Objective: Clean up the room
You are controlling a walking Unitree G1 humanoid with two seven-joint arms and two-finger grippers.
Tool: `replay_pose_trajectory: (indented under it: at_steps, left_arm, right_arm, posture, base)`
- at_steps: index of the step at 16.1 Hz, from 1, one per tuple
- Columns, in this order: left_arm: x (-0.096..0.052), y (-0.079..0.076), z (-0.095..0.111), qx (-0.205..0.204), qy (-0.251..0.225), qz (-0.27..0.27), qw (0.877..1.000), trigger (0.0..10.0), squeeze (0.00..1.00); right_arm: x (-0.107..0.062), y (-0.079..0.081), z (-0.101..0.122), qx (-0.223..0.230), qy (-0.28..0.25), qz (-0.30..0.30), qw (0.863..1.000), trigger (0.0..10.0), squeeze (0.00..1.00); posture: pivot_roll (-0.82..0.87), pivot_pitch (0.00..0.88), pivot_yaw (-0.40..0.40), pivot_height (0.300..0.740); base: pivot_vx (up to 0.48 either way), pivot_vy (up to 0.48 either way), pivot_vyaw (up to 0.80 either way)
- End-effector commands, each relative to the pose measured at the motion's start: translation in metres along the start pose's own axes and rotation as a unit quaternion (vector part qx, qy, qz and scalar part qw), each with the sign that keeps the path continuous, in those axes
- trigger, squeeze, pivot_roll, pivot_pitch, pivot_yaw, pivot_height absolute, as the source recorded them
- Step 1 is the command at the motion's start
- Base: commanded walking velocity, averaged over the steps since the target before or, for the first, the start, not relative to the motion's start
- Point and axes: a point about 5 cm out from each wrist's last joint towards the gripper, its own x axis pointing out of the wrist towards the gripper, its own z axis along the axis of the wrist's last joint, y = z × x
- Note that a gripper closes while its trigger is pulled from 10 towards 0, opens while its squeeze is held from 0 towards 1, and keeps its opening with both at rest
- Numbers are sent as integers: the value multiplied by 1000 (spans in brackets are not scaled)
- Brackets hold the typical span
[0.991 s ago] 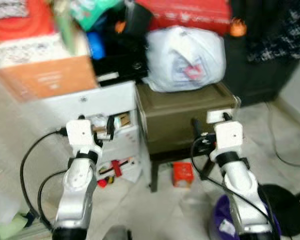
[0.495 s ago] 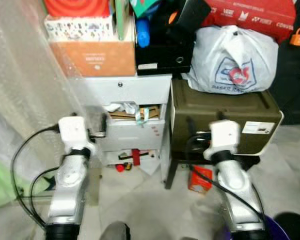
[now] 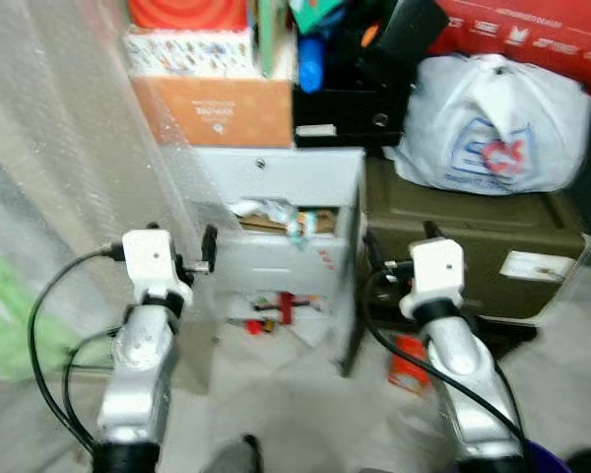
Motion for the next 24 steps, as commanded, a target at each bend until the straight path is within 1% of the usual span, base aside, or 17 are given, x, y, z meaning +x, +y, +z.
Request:
replay_pose_trajectory:
  at_steps: [1,13,15,17,19,23,24]
  left_arm:
    - [0,-2,1,3,4,-9,1000,10000,0]
    - [2,-2,1,12,8,-13,1000,10000,0]
    - [2,-3,2,9,8,-24,1000,10000,0]
    - [3,-5,1,6,10,-31,999,10000,0]
    - [3,-6,2,4,9,-33,999,10000,0]
    - [2,-10,4,-5,-1,-53,999,10000,0]
    - [2,-10,4,-7,-1,-55,998,10000,0]
  right_arm:
    - [1,-3,1,3,0,-7,1000,10000,0]
    - [3,-3,2,-3,-3,-11,1000,10000,0]
    - [3,-3,3,9,-7,-19,1000,10000,0]
    - [4,-5,0,10,6,-23,1000,10000,0]
    - [4,-6,-1,18,10,-29,999,10000,0]
    - [5,-6,0,15,6,-25,1000,10000,0]
    - [5,-5,1,14,2,-22,1000,10000,0]
  posture:
    - [-49,57,7,740]
    - [-44,54,11,740]
    - [-45,53,12,740]
    - [-46,55,12,740]
    - [-47,57,11,740]
    - [-48,57,9,740]
    - [-49,56,8,740]
  base:
    - [0,0,800]
    - [0,0,800]
    - [0,0,0]
    - [0,0,-234]
    - [0,0,-800]
    - [0,0,-789]
    - [274,0,0]
